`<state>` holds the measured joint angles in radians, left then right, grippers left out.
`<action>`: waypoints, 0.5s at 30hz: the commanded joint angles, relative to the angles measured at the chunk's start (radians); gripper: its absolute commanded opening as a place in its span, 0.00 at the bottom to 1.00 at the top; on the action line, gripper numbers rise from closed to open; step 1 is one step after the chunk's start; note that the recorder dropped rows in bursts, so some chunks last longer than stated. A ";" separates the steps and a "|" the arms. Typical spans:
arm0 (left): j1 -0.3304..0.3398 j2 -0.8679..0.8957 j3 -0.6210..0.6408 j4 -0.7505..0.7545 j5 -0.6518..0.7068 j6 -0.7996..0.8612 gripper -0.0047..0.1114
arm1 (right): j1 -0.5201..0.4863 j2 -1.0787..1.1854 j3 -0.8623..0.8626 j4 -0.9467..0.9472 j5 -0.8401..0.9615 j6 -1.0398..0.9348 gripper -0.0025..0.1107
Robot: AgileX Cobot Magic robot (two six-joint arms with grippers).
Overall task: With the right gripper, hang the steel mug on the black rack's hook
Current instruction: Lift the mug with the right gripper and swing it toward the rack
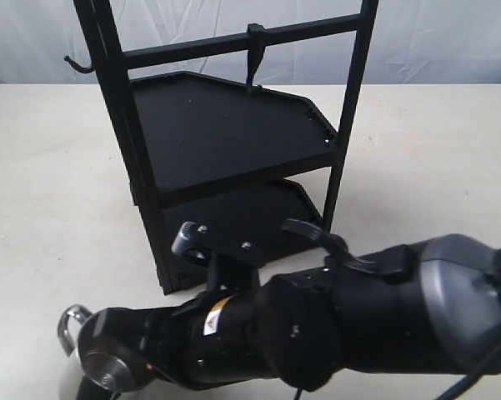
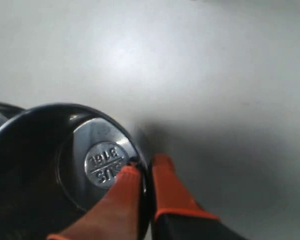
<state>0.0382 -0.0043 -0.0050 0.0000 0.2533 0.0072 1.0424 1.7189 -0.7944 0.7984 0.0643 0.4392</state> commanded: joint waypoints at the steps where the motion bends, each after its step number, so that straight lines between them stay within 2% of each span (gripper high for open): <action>1: 0.003 0.004 0.005 -0.007 -0.007 -0.002 0.04 | -0.019 -0.079 0.085 -0.001 -0.055 0.010 0.01; 10: 0.003 0.004 0.005 -0.007 -0.007 -0.002 0.04 | -0.022 -0.185 0.176 0.009 -0.064 0.010 0.01; 15: 0.003 0.004 0.005 -0.007 -0.007 -0.002 0.04 | -0.060 -0.233 0.241 0.048 -0.064 0.010 0.01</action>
<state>0.0382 -0.0043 -0.0050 0.0000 0.2533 0.0072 1.0066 1.5189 -0.5822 0.8335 0.0144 0.4492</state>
